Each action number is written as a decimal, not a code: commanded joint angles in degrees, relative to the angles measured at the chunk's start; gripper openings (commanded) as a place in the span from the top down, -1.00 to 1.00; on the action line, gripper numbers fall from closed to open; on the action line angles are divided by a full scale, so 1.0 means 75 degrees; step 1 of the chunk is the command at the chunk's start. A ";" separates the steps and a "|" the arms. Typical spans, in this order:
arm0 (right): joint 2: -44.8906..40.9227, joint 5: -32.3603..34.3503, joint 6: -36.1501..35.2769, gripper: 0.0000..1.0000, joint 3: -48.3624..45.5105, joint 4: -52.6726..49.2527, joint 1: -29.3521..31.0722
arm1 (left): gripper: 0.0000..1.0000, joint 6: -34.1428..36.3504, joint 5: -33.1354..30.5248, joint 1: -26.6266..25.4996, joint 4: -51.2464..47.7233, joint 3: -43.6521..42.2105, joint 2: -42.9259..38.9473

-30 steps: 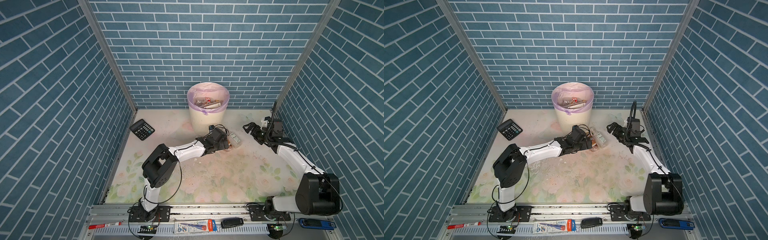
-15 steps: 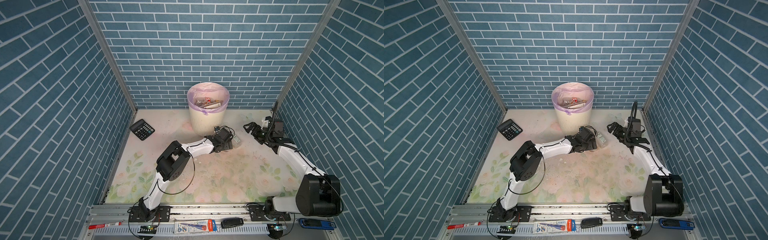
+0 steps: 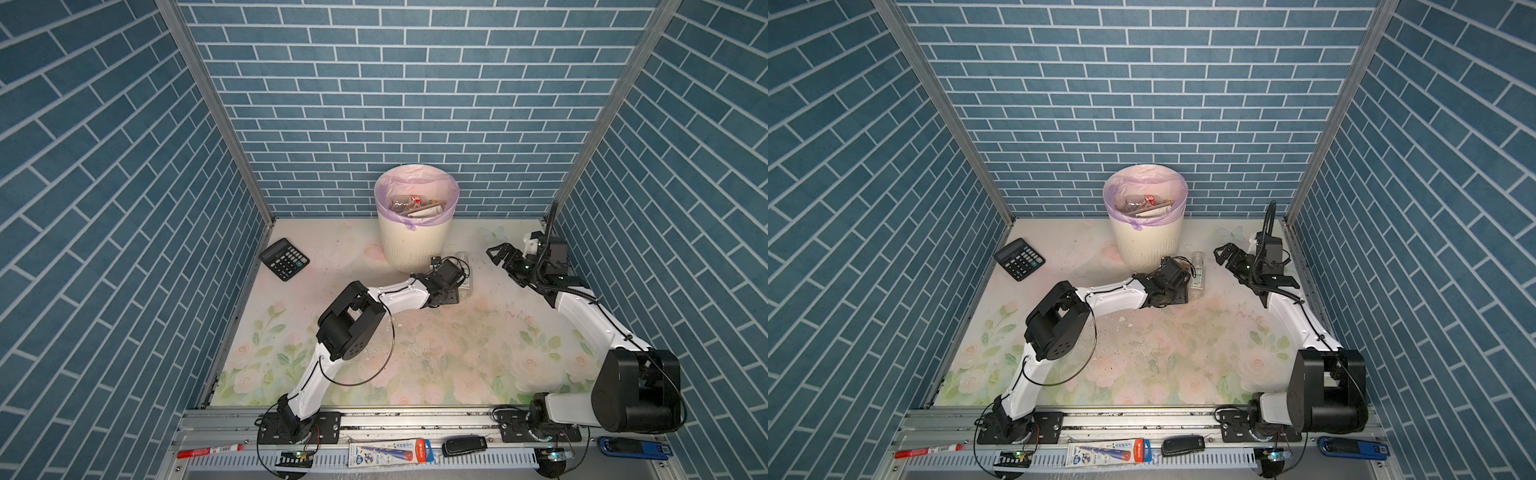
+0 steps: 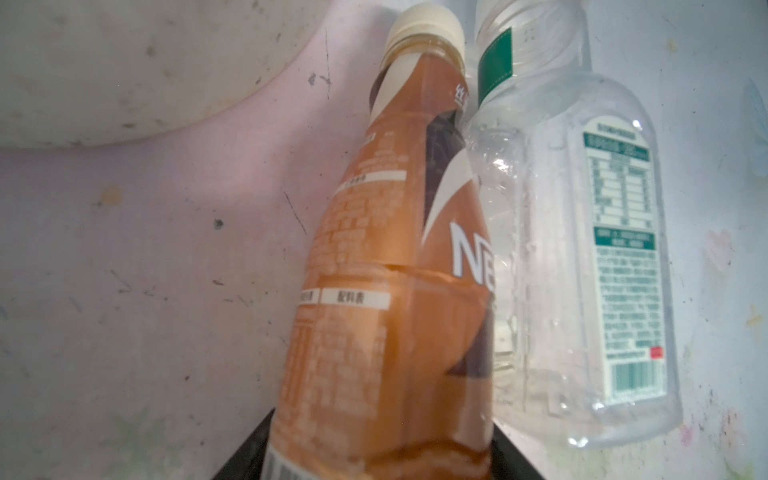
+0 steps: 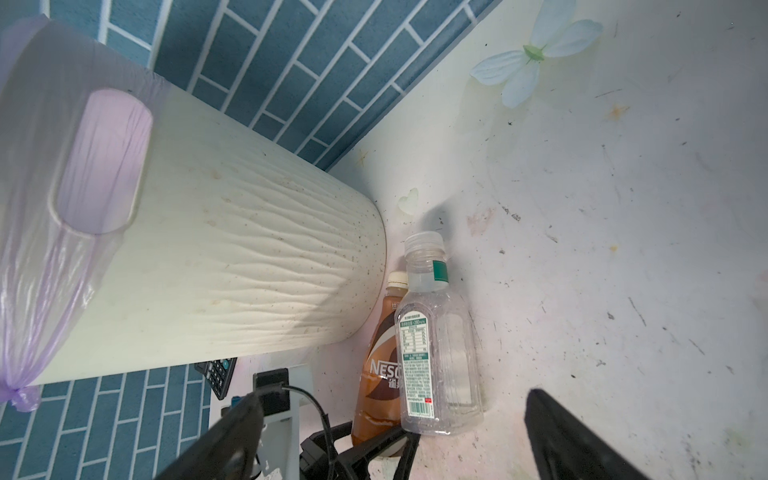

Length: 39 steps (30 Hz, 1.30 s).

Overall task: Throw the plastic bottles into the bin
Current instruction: 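Lower the left gripper onto the brown Nescafe bottle and close, then lift the Nescafe bottle with the left gripper while the right gripper approaches its cap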

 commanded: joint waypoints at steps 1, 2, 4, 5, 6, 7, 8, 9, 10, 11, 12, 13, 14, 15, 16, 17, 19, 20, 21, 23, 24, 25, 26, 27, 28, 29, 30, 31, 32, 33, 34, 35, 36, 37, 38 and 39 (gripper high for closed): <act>0.0056 -0.0123 -0.0005 -0.96 -0.0211 0.0201 -0.0036 | -0.24 0.0217 -0.0023 0.0071 0.0124 -0.0166 0.0061; 0.0056 -0.0129 0.0007 -0.95 -0.0215 0.0207 -0.0033 | -0.18 0.0260 0.0002 0.0093 0.0171 -0.0199 0.0045; 0.0045 -0.0172 0.0007 -0.95 -0.0218 0.0200 -0.0034 | -0.14 0.0364 0.0010 0.0096 0.0209 -0.0297 -0.0061; 0.0033 -0.0207 0.0007 -0.95 -0.0230 0.0190 -0.0028 | -0.13 0.0421 0.0011 0.0098 0.0253 -0.0408 -0.0151; 0.0022 -0.0233 0.0007 -0.95 -0.0230 0.0182 -0.0034 | -0.12 0.0494 0.0018 0.0095 0.0328 -0.0552 -0.0274; 0.0010 -0.0245 0.0007 -0.96 -0.0236 0.0177 -0.0036 | -0.11 0.0561 0.0038 0.0102 0.0425 -0.0715 -0.0409; -0.0002 -0.0277 0.0013 -0.96 -0.0242 0.0177 -0.0028 | -0.11 0.0630 0.0054 0.0106 0.0552 -0.0948 -0.0592; -0.0014 -0.0323 0.0029 -0.97 -0.0253 0.0187 -0.0025 | -0.10 0.0743 0.0092 0.0107 0.0736 -0.1200 -0.0810; -0.0014 -0.0387 0.0057 -0.97 -0.0253 0.0209 -0.0027 | -0.10 0.0860 0.0097 0.0107 0.0889 -0.1425 -0.1013; -0.0003 -0.0467 0.0105 -0.97 -0.0275 0.0260 -0.0030 | -0.10 0.0958 0.0089 0.0097 0.1010 -0.1661 -0.1242; 0.0003 -0.0573 0.0171 -0.97 -0.0284 0.0330 -0.0025 | -0.09 0.1056 0.0108 0.0104 0.1170 -0.1901 -0.1488; 0.0009 -0.0645 0.0229 -0.97 -0.0289 0.0378 -0.0025 | -0.09 0.1154 0.0101 0.0106 0.1285 -0.2084 -0.1676; 0.0015 -0.0716 0.0298 -0.96 -0.0297 0.0438 -0.0025 | -0.09 0.1240 0.0135 0.0095 0.1397 -0.2254 -0.1882; 0.0021 -0.0785 0.0368 -0.95 -0.0295 0.0496 -0.0024 | -0.09 0.1347 0.0272 0.0105 0.1536 -0.2389 -0.2067; 0.0030 -0.0844 0.0438 -0.93 -0.0293 0.0543 -0.0025 | -0.09 0.1483 0.0417 0.0099 0.1633 -0.2458 -0.2191; 0.0043 -0.0920 0.0517 -0.92 -0.0300 0.0601 -0.0019 | -0.09 0.1602 0.0534 0.0089 0.1663 -0.2497 -0.2325; 0.0056 -0.1090 0.0664 -0.90 -0.0283 0.0696 -0.0014 | -0.08 0.1821 0.0800 0.0083 0.1784 -0.2574 -0.2549; 0.0048 -0.1159 0.0735 -0.89 -0.0274 0.0728 -0.0003 | -0.08 0.1930 0.0897 0.0082 0.1816 -0.2594 -0.2655; 0.0034 -0.1216 0.0805 -0.89 -0.0274 0.0751 -0.0002 | -0.08 0.2031 0.1044 0.0077 0.1833 -0.2584 -0.2745; -0.0025 -0.1308 0.0956 -0.88 -0.0294 0.0864 0.0022 | -0.08 0.2277 0.1473 0.0083 0.1903 -0.2487 -0.2820; -0.0038 -0.1352 0.1047 -0.87 -0.0312 0.0940 0.0022 | -0.08 0.2392 0.1621 0.0061 0.1855 -0.2390 -0.2837; -0.0055 -0.1388 0.1115 -0.85 -0.0312 0.1006 0.0042 | -0.08 0.2460 0.1733 0.0043 0.1860 -0.2321 -0.2854; -0.0055 -0.1405 0.1174 -0.83 -0.0303 0.1060 0.0068 | -0.08 0.2532 0.1863 0.0026 0.1913 -0.2284 -0.2883; -0.0043 -0.1435 0.1210 -0.82 -0.0284 0.1080 0.0090 | -0.08 0.2562 0.1934 0.0004 0.1942 -0.2238 -0.2890; -0.0027 -0.1468 0.1264 -0.80 -0.0242 0.1126 0.0104 | -0.08 0.2607 0.1979 -0.0030 0.1955 -0.2190 -0.2895; -0.0004 -0.1518 0.1343 -0.79 -0.0231 0.1224 0.0118 | -0.07 0.2654 0.2081 -0.0056 0.1968 -0.2124 -0.2887; 0.0012 -0.1562 0.1414 -0.78 -0.0231 0.1317 0.0127 | -0.07 0.2680 0.2149 -0.0078 0.1978 -0.2071 -0.2874; 0.0032 -0.1581 0.1496 -0.77 -0.0221 0.1408 0.0155 | -0.07 0.2681 0.2161 -0.0109 0.1968 -0.2024 -0.2867; 0.0085 -0.1619 0.1577 -0.76 -0.0210 0.1493 0.0162 | -0.07 0.2673 0.2147 -0.0138 0.1985 -0.2009 -0.2874; 0.0149 -0.1666 0.1684 -0.74 -0.0207 0.1606 0.0175 | -0.07 0.2680 0.2197 -0.0149 0.2040 -0.2020 -0.2885; 0.0225 -0.1729 0.1829 -0.70 -0.0206 0.1769 0.0184 | -0.07 0.2681 0.2235 -0.0172 0.2112 -0.2029 -0.2907; 0.0314 -0.1788 0.1941 -0.67 -0.0202 0.1894 0.0220 | -0.07 0.2682 0.2216 -0.0196 0.2142 -0.2025 -0.2936; 0.0385 -0.1804 0.1984 -0.65 -0.0178 0.1935 0.0271 | -0.07 0.2681 0.2198 -0.0207 0.2144 -0.2013 -0.2971; 0.0450 -0.1784 0.2008 -0.62 -0.0150 0.1968 0.0332 | -0.07 0.2690 0.2228 -0.0210 0.2172 -0.1991 -0.2982; 0.0498 -0.1754 0.2022 -0.59 -0.0128 0.1996 0.0397 | -0.07 0.2705 0.2245 -0.0221 0.2200 -0.1992 -0.3014; 0.0530 -0.1726 0.2043 -0.56 -0.0109 0.2032 0.0439 | -0.07 0.2716 0.2217 -0.0222 0.2220 -0.1991 -0.3043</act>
